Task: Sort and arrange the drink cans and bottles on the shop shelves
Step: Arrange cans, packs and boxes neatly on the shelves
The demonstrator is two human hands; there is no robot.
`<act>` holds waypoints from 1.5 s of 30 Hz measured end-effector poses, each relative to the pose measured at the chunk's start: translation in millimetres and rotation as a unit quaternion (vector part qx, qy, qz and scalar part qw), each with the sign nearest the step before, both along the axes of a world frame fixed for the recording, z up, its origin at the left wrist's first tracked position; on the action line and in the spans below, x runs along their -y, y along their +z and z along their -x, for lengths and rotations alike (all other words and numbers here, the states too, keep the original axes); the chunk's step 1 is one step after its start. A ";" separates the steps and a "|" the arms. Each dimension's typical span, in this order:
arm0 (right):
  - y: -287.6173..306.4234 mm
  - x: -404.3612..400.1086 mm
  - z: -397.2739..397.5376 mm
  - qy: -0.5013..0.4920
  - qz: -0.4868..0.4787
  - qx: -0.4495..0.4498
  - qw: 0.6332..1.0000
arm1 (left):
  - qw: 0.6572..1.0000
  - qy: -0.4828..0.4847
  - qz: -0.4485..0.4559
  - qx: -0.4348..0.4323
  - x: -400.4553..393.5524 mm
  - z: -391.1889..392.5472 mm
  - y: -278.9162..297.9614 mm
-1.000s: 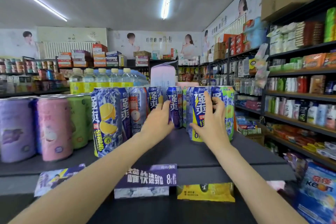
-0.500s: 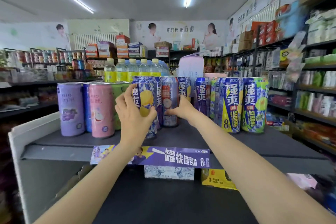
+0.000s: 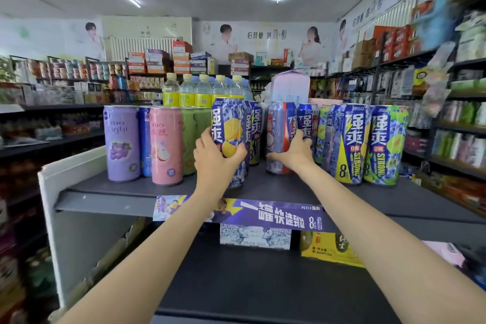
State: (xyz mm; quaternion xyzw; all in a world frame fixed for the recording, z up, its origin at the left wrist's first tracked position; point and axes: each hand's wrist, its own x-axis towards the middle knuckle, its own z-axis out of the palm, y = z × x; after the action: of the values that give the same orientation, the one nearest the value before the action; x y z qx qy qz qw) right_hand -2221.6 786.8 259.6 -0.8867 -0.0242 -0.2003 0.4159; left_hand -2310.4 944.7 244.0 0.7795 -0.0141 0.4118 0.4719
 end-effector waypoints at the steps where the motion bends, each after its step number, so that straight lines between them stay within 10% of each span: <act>1: -1.0 2.8 1.5 0.031 -0.031 -0.003 0.999 | 1.000 0.000 0.000 0.001 0.6 0.2 0.0; 29: -1.1 6.5 16.7 -0.177 0.075 0.069 0.979 | 0.995 -0.073 0.067 -0.013 -5.1 -1.6 -1.3; 33: 9.0 -7.2 33.0 -0.001 0.094 0.209 0.973 | 0.990 -0.107 0.087 -0.021 -4.5 4.6 -2.5; 39: 23.1 -44.9 24.8 0.201 0.057 -0.004 0.978 | 0.988 -0.059 0.136 0.043 -7.3 4.4 -5.2; 45: 15.4 -58.9 19.2 0.217 -0.044 -0.009 0.975 | 0.984 -0.061 0.161 0.046 -14.1 -1.9 -5.7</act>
State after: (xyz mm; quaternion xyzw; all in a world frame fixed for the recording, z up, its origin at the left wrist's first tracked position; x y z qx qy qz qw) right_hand -2240.7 845.7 275.0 -0.8430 -0.2031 -0.0980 0.4884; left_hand -2308.5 958.8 238.3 0.6714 -0.0170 0.4145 0.6142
